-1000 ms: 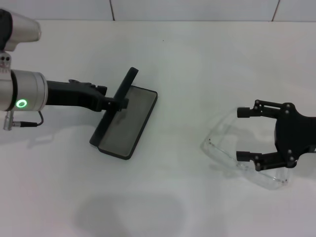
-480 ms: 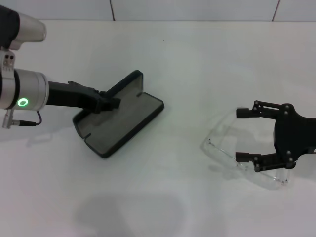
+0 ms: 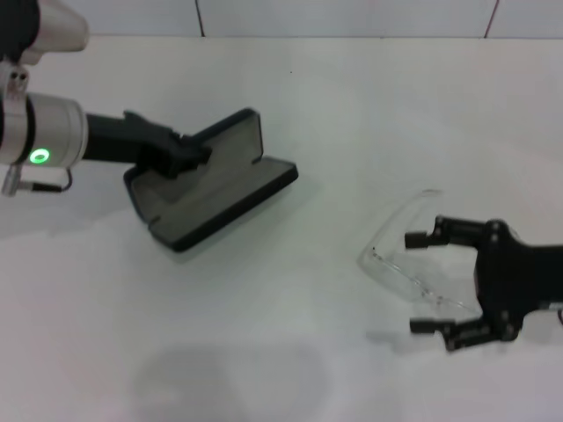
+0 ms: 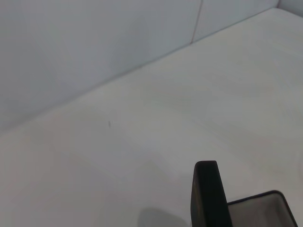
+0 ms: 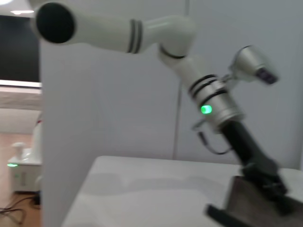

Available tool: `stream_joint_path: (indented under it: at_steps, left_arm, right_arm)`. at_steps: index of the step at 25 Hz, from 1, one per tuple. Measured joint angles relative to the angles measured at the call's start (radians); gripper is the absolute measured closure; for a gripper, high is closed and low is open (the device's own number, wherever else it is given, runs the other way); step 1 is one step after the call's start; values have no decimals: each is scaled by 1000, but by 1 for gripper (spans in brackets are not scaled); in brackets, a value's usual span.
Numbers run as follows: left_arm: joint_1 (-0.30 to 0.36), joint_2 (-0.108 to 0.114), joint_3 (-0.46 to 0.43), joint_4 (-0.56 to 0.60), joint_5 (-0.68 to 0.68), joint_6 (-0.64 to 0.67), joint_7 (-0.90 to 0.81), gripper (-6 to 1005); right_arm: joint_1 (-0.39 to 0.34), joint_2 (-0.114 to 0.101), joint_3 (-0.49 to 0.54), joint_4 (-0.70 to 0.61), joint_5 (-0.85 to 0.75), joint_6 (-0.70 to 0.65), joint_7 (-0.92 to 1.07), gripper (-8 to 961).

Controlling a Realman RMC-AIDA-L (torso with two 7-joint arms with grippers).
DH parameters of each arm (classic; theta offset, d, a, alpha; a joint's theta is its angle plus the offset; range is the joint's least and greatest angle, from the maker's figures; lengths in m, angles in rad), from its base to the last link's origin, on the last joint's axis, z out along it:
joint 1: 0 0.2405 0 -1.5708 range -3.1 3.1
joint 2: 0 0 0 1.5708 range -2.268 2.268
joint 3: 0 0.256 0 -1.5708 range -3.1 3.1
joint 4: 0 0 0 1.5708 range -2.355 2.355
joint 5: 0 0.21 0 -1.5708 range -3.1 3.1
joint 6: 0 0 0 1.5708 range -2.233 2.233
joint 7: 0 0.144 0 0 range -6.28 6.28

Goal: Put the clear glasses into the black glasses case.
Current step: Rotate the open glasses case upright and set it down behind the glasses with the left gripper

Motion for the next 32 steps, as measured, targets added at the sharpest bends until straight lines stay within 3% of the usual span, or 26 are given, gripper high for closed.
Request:
stream_joint_path:
  at_steps: [5,10,16,23,27,32]
  left_arm:
    - [-37,-19,17,-12,-22,-70,185,792]
    - [-114,-20,86,-108,-87,-111,357,781]
    - [-191,-20,196,-159,-89,-113,399,768]
    - [-194,-21,242,-157,-96,-109,468,752]
    - [-185,-21,283,-151,-188,-102,560,743]
    - [-186,-21,307,-146,-206,-81,582,732]
  right_arm:
    - [0,46,1,-11,-94,-10,-27,80]
    - [-10,79,5,-12,-141,-3,-61,79]
    - [-35,85,8,-12,-134,-9,-62,79]
    - [-39,86,8,-12,-133,-10,-64,79]
    - [-42,78,16,-12,-134,-8,-64,79]
    - [-40,77,37,-12,-137,-3,-64,79]
